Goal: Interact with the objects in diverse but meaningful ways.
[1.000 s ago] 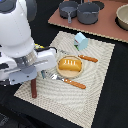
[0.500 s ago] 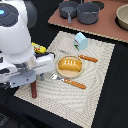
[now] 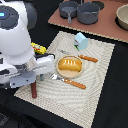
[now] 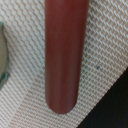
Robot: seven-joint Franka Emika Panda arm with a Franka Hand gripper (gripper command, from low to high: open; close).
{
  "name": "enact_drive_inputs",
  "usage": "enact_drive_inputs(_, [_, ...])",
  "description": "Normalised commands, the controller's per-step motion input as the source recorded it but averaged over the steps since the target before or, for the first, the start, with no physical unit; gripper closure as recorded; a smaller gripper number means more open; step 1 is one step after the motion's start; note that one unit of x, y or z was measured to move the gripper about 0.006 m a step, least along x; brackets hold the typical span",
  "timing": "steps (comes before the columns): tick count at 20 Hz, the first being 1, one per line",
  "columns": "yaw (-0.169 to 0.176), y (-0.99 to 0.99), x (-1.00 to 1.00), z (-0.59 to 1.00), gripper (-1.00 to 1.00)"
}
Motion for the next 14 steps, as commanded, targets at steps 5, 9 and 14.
enact_drive_inputs(5, [-0.001,-0.15,0.0,-0.14,1.0])
enact_drive_inputs(9, [0.0,-0.16,0.0,-0.14,1.0])
enact_drive_inputs(14, [0.0,-0.15,0.0,-0.13,1.0])
